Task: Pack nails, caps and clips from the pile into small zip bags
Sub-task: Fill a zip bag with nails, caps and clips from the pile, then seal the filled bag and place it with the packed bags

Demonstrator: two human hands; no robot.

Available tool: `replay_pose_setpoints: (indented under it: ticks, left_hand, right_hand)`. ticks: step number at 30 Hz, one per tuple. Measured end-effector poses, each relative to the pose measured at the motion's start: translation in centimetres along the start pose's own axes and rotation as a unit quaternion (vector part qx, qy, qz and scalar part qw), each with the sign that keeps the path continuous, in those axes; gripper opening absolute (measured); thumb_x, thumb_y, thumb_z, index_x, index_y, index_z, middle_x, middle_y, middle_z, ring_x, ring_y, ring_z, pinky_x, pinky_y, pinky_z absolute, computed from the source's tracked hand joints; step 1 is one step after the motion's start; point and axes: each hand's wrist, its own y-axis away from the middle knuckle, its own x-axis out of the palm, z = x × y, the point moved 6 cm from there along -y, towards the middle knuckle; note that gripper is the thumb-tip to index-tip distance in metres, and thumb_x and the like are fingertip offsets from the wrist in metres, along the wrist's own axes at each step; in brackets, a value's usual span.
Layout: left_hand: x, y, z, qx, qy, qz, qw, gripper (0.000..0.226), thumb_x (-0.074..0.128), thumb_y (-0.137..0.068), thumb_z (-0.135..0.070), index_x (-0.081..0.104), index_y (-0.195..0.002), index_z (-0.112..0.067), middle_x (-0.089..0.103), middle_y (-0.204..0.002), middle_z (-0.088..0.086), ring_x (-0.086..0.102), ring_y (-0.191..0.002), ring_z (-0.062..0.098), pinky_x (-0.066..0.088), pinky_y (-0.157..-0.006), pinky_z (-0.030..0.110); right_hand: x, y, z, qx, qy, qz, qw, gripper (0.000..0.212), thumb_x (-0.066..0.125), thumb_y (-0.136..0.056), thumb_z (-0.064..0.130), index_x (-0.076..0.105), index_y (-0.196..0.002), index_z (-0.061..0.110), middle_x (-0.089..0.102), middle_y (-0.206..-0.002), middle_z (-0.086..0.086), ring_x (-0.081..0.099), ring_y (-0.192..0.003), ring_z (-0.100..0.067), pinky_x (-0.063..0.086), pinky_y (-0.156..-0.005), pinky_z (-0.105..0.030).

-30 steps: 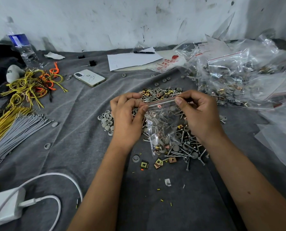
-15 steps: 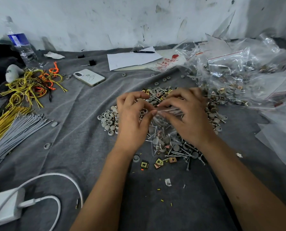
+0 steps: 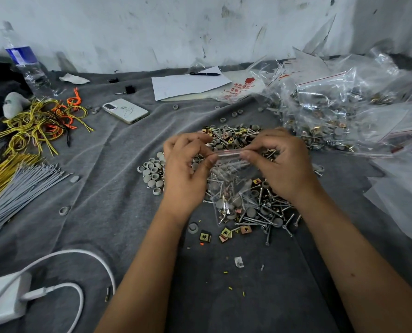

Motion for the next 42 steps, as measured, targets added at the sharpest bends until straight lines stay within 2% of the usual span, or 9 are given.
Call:
replay_pose_setpoints:
  ticks: [6, 11, 14, 20, 25, 33, 36, 40, 42]
  left_hand:
    - [-0.7, -0.1, 1.7, -0.051, 0.083, -0.037, 0.995, 0.016, 0.07, -0.09, -0.02, 0.064, -0.081, -0.032, 0.07, -0.119, -0.009, 0.054, -0.123, 0.019, 0.039, -0.109, 0.051]
    - [-1.4, -0.2, 3.0, -0.127, 0.293, -0.084, 0.944, 0.013, 0.066, -0.093, -0.013, 0.068, -0.082, -0.02, 0.073, -0.114, -0.002, 0.066, -0.109, 0.01, 0.052, -0.093, 0.025]
    - [-0.5, 0.0, 2.9, -0.159, 0.383, -0.056, 0.908, 0.018, 0.063, -0.095, -0.012, 0.07, -0.081, -0.022, 0.072, -0.121, 0.009, 0.064, -0.114, 0.025, 0.051, -0.102, 0.046]
    - [0.2, 0.2, 1.4, -0.119, 0.326, 0.001, 0.938, 0.012, 0.064, -0.094, -0.006, 0.067, -0.084, -0.011, 0.073, -0.119, 0.006, 0.065, -0.116, 0.022, 0.053, -0.101, 0.041]
    - [0.0, 0.1, 1.5, -0.118, 0.31, -0.01, 0.943, 0.019, 0.062, -0.096, 0.005, 0.064, -0.079, -0.003, 0.073, -0.117, 0.014, 0.068, -0.113, 0.02, 0.055, -0.097, 0.037]
    - [0.1, 0.0, 1.7, -0.112, 0.335, -0.027, 0.935, 0.016, 0.07, -0.092, -0.004, 0.068, -0.077, -0.009, 0.072, -0.109, 0.008, 0.067, -0.105, 0.016, 0.057, -0.087, 0.031]
    - [0.8, 0.3, 2.2, -0.147, 0.361, -0.026, 0.92, 0.016, 0.068, -0.094, -0.022, 0.073, -0.08, -0.017, 0.071, -0.103, 0.007, 0.064, -0.1, 0.023, 0.052, -0.095, 0.05]
    - [2.4, 1.1, 2.1, -0.202, 0.359, 0.102, 0.906, 0.038, 0.073, -0.089, -0.045, 0.071, -0.112, -0.014, 0.076, -0.115, 0.008, 0.072, -0.109, 0.025, 0.06, -0.092, 0.046]
    - [2.9, 1.6, 1.7, -0.184, 0.294, 0.163, 0.924, 0.03, 0.077, -0.091, -0.032, 0.072, -0.114, -0.014, 0.078, -0.109, 0.007, 0.076, -0.102, 0.026, 0.062, -0.082, 0.035]
  right_hand:
    - [-0.8, 0.0, -1.3, 0.078, -0.082, -0.022, 0.993, 0.015, 0.081, -0.086, 0.018, 0.075, -0.088, 0.032, 0.074, -0.085, 0.01, 0.067, -0.085, -0.002, 0.056, -0.084, -0.027]
    - [-1.4, -0.1, -2.6, 0.123, -0.126, -0.057, 0.983, 0.009, 0.075, -0.092, 0.019, 0.075, -0.092, 0.028, 0.075, -0.087, 0.011, 0.069, -0.086, -0.004, 0.057, -0.082, -0.026]
    - [0.0, 0.2, -2.5, 0.137, -0.183, -0.014, 0.973, 0.011, 0.072, -0.094, 0.026, 0.074, -0.102, 0.033, 0.075, -0.101, 0.012, 0.069, -0.098, -0.005, 0.057, -0.084, -0.023]
    - [1.5, 0.3, -0.6, 0.091, -0.204, 0.013, 0.975, 0.012, 0.07, -0.092, 0.035, 0.077, -0.098, 0.027, 0.076, -0.099, 0.007, 0.071, -0.098, -0.011, 0.058, -0.085, -0.029]
    - [1.1, 0.5, 0.3, 0.102, -0.254, 0.043, 0.961, 0.041, 0.063, -0.085, 0.069, 0.077, -0.092, 0.031, 0.076, -0.098, 0.005, 0.072, -0.097, -0.015, 0.06, -0.082, -0.042]
    - [0.4, 0.4, 0.2, 0.073, -0.231, -0.023, 0.97, 0.011, 0.075, -0.083, 0.036, 0.076, -0.092, 0.031, 0.078, -0.091, 0.002, 0.074, -0.086, -0.017, 0.063, -0.08, -0.039]
    - [0.3, 0.3, 0.2, 0.066, -0.232, -0.03, 0.97, 0.006, 0.078, -0.085, 0.033, 0.078, -0.09, 0.031, 0.078, -0.089, 0.001, 0.075, -0.085, -0.018, 0.063, -0.079, -0.037]
    - [0.0, 0.4, 0.0, 0.077, -0.253, -0.055, 0.963, 0.006, 0.079, -0.083, 0.04, 0.08, -0.089, 0.037, 0.078, -0.087, 0.003, 0.074, -0.085, -0.018, 0.063, -0.074, -0.036]
    - [-0.4, 0.3, -0.6, 0.095, -0.271, -0.08, 0.955, 0.007, 0.078, -0.086, 0.039, 0.08, -0.09, 0.035, 0.079, -0.089, 0.002, 0.076, -0.087, -0.017, 0.062, -0.074, -0.031]
